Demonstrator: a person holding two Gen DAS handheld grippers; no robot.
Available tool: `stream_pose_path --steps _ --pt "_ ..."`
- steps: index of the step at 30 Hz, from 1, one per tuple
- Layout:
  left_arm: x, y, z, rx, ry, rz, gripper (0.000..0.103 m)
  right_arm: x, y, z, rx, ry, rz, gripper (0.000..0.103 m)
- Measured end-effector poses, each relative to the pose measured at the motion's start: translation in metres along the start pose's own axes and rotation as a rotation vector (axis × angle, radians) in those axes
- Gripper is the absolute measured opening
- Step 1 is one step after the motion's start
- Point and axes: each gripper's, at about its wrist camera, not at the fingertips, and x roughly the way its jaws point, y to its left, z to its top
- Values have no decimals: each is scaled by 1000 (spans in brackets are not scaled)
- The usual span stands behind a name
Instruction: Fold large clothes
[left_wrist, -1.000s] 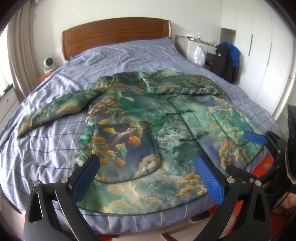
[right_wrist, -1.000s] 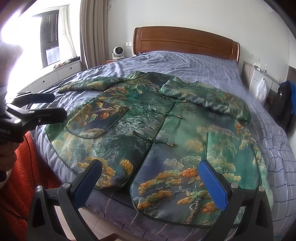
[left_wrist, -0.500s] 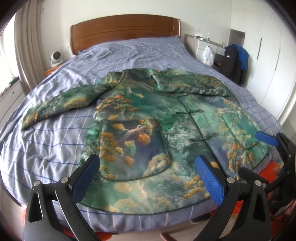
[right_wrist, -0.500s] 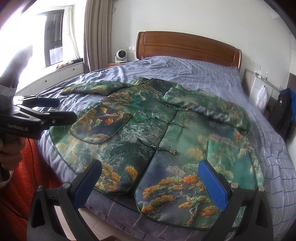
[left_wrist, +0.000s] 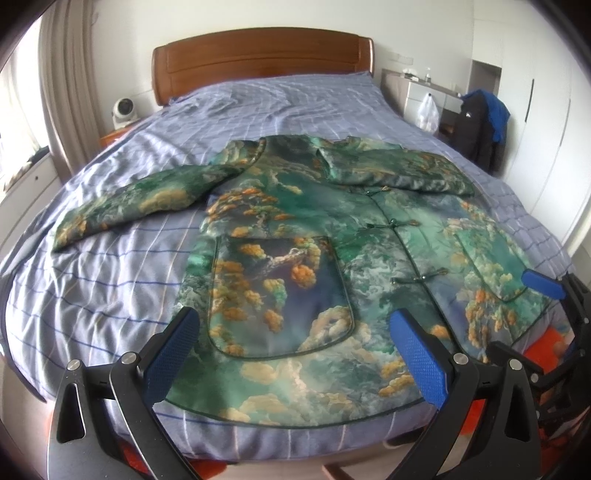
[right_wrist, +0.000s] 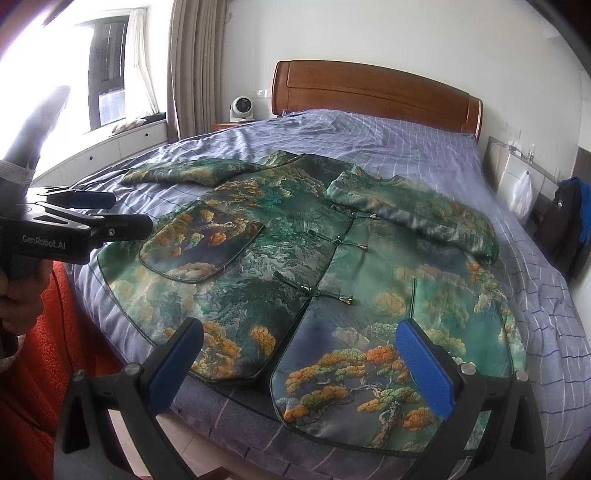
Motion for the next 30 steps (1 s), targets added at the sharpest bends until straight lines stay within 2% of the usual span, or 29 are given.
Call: stream_pose_path --steps 30 --pt "4 5 -1 -14 13 21 103 3 8 1 -17 8 20 102"
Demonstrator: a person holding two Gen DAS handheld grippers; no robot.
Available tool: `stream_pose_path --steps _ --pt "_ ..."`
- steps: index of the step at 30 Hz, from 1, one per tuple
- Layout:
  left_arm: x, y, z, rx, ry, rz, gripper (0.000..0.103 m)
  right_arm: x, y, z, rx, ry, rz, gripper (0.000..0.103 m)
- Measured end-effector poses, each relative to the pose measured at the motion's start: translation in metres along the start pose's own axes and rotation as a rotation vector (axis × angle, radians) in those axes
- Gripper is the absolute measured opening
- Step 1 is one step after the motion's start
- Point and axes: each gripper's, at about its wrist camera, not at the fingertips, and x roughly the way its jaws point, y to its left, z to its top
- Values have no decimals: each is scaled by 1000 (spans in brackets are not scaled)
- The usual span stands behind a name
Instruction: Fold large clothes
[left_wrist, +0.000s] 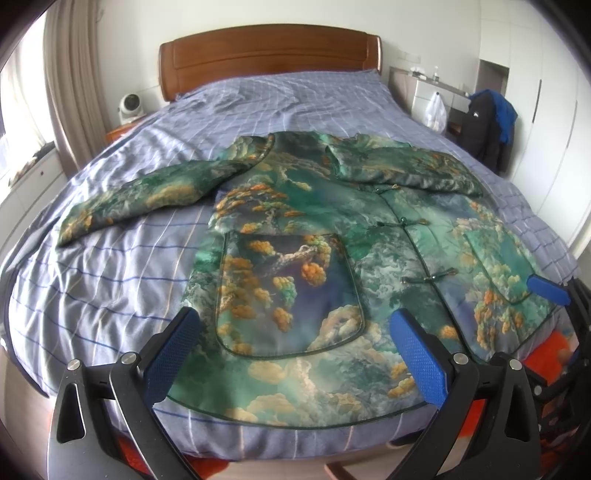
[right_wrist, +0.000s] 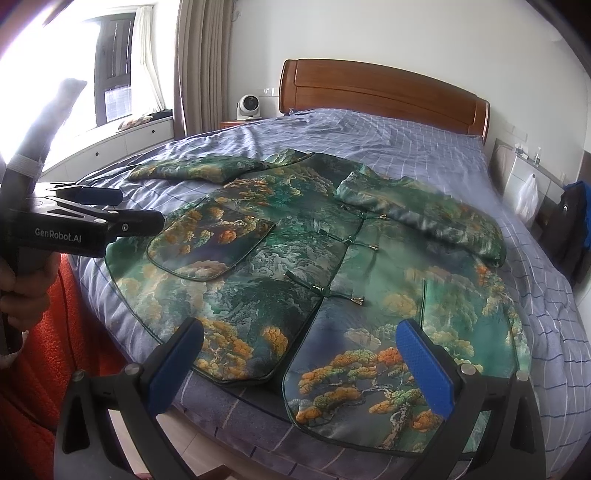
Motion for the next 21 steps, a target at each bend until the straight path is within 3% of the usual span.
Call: stream_pose_path --steps 14,18,21 --pt "17 11 4 11 29 30 103 0 1 0 0 -4 4 102" --pt "35 57 23 -97 57 19 103 1 -2 -1 11 -2 0 102" --pt "54 115 37 -280 77 -17 103 1 -4 -2 18 -1 -8 102"
